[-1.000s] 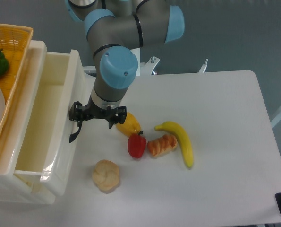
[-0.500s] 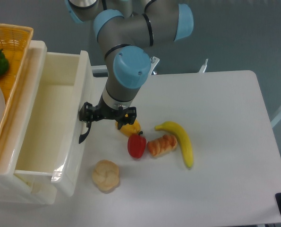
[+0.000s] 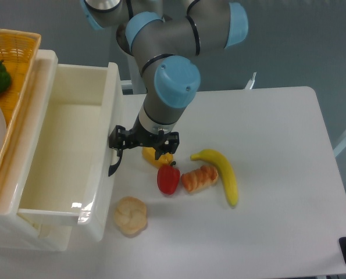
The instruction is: Slide the top white drawer open
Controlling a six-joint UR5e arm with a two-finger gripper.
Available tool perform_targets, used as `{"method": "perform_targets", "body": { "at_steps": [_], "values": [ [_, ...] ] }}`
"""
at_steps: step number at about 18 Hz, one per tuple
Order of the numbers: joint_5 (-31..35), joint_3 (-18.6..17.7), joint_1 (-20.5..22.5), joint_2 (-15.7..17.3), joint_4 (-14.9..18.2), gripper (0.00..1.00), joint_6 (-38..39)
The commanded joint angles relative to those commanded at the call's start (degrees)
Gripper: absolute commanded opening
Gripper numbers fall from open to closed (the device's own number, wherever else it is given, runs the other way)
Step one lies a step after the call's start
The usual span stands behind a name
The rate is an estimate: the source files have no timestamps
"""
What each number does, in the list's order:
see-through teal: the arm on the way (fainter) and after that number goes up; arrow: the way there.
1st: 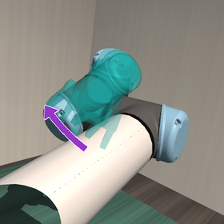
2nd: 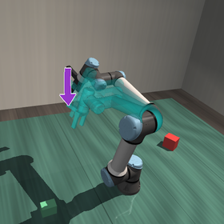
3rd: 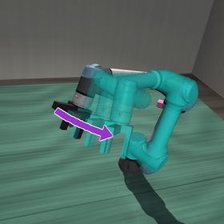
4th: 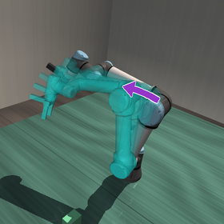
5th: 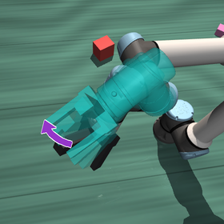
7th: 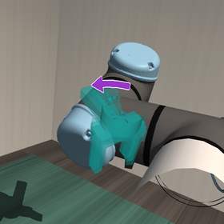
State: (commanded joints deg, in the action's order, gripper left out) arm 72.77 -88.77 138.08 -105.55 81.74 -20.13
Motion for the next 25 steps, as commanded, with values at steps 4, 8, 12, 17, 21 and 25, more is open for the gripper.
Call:
{"method": "perform_targets", "body": {
  "at_steps": [4, 8, 12, 17, 21, 25],
  "values": [
    [-0.09, 0.17, 0.61, -0.27, 0.17, 1.0, 0.0],
    [-0.09, 0.35, 0.97, -0.35, 0.26, 1.0, 0.0],
    [-0.26, 0.35, 0.88, -0.18, 0.44, 1.0, 0.0],
    [-1.93, 0.18, 0.88, -0.44, 1.05, 1.0, 0.09],
    [-2.9, 0.0, 0.97, -0.79, 1.23, 1.0, 0.09],
    [-3.78, 0.09, 1.41, -0.71, 2.19, 1.0, 0.0]
  ]
}}
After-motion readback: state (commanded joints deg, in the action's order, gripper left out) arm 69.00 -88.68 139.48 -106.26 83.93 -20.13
